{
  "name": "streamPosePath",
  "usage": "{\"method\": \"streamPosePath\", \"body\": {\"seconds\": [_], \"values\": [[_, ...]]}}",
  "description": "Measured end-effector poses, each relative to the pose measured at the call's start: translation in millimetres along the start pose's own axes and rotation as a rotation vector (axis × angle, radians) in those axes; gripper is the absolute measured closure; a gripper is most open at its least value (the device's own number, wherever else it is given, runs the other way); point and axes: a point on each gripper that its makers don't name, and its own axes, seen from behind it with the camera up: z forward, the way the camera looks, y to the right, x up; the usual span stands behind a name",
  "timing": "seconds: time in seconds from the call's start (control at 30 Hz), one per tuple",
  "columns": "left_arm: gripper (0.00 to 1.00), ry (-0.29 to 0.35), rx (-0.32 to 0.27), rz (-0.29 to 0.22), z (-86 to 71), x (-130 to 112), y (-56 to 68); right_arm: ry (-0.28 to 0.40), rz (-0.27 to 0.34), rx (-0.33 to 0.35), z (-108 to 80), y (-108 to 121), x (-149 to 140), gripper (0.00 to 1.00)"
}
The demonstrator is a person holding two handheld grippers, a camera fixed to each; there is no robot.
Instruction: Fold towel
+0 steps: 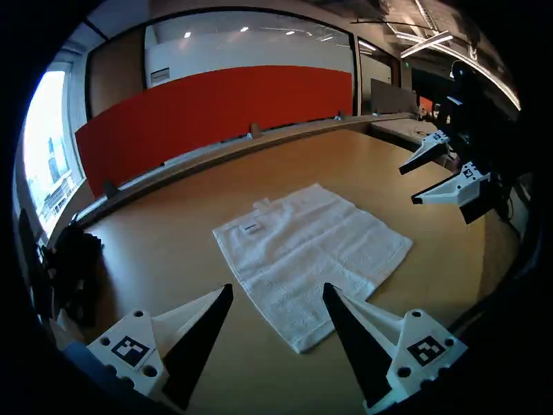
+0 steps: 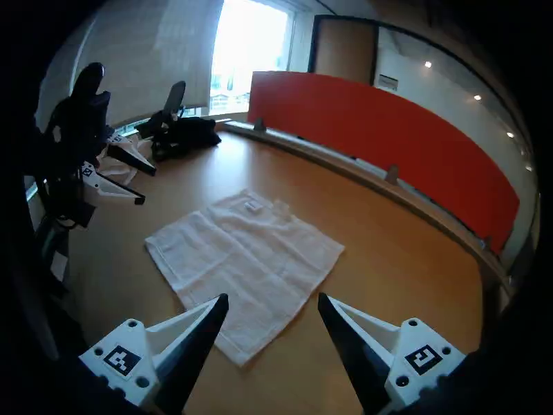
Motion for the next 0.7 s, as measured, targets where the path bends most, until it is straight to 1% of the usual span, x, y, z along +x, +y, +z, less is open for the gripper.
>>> {"method": "streamPosePath", "body": {"seconds": [0.3,0.47,0.7], "values": [[0.03,-0.078,-0.036,0.01,19.7,-34,11.7,-0.077,-0.005,0.03,15.4,-14,-38,0.0],[0.03,-0.113,-0.05,0.012,27.9,-52,17.0,-0.107,-0.004,0.041,21.9,-20,-53,0.0],[0.03,-0.167,-0.057,0.019,36.9,-76,21.0,-0.149,-0.02,0.061,27.9,-29,-72,0.0]]}}
